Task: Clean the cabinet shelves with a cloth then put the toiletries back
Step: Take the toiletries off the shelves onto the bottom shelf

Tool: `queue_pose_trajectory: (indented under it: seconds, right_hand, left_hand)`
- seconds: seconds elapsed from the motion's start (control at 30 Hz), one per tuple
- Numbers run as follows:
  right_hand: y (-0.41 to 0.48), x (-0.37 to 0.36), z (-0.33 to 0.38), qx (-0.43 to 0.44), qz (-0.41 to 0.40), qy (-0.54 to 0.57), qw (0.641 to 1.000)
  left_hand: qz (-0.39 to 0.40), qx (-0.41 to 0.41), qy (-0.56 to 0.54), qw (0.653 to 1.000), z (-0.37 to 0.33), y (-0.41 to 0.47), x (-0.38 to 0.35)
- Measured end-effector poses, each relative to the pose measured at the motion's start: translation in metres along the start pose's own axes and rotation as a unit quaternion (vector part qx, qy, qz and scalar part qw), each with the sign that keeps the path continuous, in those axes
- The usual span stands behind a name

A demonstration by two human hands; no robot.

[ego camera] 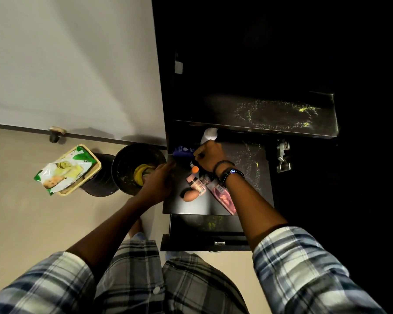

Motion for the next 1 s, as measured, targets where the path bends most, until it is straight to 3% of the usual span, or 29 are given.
queue_pose_trajectory:
  seconds: [0.2,0.33,0.5,0.7,0.83,1.0]
  right_hand:
    - [0.0,-0.003,0.004,0.013,0.017,0.002,1.0]
    - [-0.013,0.018,-0.011,-0.011,-0.054,0.075,0.996]
    - [-0.044,0.045,-0.06,-0.114,-0.147,0.101,0.977]
    - [-0.062,0.021,-0.095,-0.167,-0.034,0.185,0.968]
    - [-0.067,0.007,-0.094,-0.104,0.008,0.088,0.991]
    - [-0.062,0.013,-0.094,-0.103,-0.102,0.044,0.988]
  left_hand:
    - [0.0,0.007,0.001,1.0,0.005,-0.006,-0.002]
    - [-0.008,-0.002,-0.001,1.0,0.0,-0.009,-0.003]
    - [-0.005,-0.003,-0.008,1.0,-0.004,-0.012,-0.011]
    - [0.012,0.002,-0.014,1.0,-0.003,-0.019,-0.019]
    - [0.017,0.008,-0.021,1.0,-0.007,-0.029,-0.02]
    - [-0.015,0.005,-0.018,1.0,-0.014,-0.035,-0.016]
Point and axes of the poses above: each hand's wrist, its own y-axis towards the middle knuckle, its own x-axis out of the back of the hand, z = x × y, the point moved 5 cm from there along y, towards the middle knuckle, and after that the axes turned 1 degree about x, right-handed, at the moved point
